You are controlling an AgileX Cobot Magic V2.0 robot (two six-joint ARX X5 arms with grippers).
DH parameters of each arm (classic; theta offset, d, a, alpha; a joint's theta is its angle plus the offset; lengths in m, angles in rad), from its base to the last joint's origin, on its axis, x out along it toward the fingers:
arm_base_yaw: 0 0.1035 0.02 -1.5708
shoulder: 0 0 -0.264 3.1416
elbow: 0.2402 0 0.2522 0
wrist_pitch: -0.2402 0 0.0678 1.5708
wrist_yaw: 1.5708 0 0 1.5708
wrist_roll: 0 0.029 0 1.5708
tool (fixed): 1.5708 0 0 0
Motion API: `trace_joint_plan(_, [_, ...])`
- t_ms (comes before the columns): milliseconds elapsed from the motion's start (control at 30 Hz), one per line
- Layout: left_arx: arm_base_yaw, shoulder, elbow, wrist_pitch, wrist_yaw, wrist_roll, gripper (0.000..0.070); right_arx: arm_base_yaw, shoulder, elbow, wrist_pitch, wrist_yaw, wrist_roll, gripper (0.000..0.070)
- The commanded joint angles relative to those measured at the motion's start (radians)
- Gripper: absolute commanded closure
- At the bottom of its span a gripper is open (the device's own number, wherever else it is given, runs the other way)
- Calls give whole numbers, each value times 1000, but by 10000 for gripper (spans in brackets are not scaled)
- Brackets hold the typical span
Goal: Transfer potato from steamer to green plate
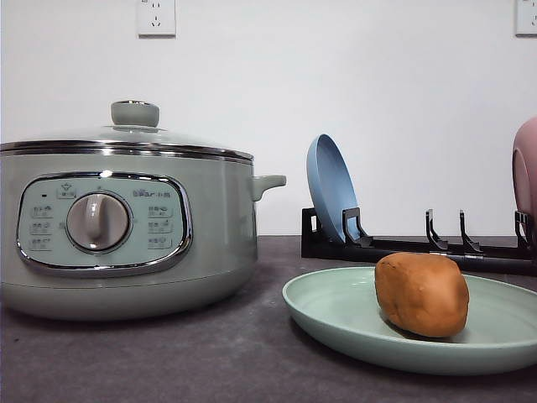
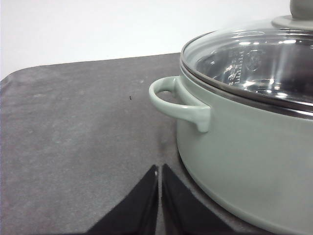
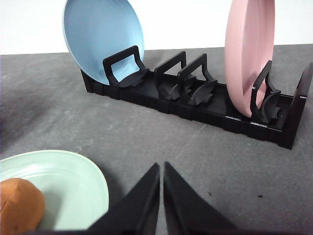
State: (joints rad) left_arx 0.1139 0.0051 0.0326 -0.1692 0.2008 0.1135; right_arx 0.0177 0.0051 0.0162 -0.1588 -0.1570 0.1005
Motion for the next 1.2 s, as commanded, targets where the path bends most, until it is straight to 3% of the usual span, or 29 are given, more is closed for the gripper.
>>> trace_joint_plan(0, [3,-2,-21,-10,-2,-2,697,1,-2,-5,3,0,-5,700])
trace_joint_plan(1167, [3,-2,-21,-10,-2,-2,697,1,-2,-5,3,0,-5,700])
